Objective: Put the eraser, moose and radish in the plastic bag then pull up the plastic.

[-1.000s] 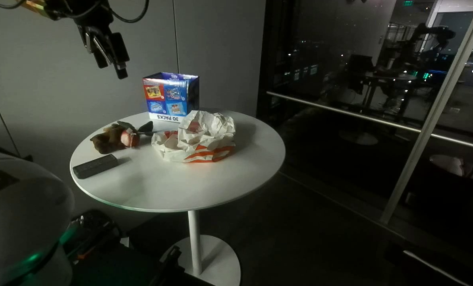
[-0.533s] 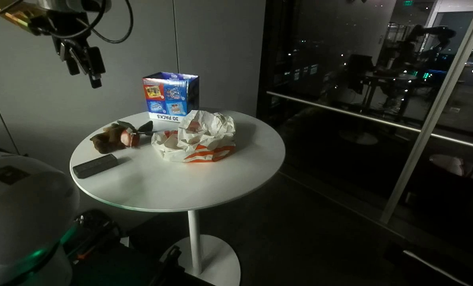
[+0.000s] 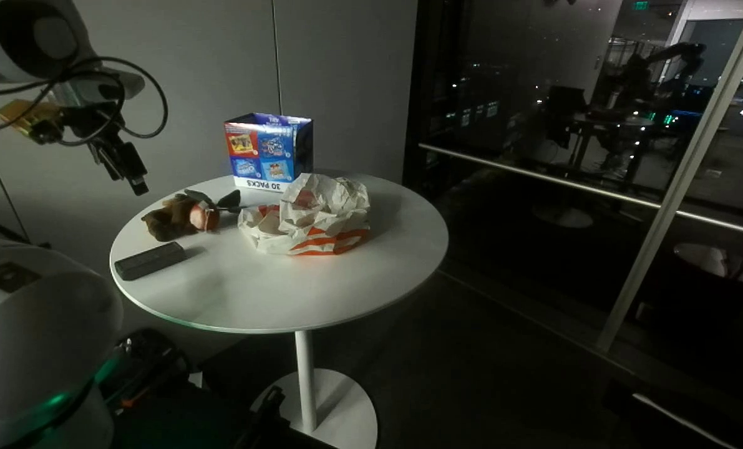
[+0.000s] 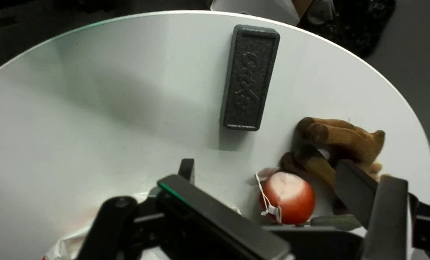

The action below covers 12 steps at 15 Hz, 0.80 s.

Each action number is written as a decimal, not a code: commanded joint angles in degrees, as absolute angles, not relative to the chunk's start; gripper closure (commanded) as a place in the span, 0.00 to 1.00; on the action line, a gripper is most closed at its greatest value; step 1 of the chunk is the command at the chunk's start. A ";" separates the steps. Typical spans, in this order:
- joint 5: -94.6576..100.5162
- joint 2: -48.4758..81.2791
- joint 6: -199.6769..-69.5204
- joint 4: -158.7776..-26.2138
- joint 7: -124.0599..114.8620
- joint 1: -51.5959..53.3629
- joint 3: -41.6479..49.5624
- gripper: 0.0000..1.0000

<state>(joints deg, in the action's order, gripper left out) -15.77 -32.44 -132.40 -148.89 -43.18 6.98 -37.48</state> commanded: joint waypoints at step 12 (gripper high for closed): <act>-4.31 -1.19 -140.29 -141.92 -63.32 9.36 -33.79 0.00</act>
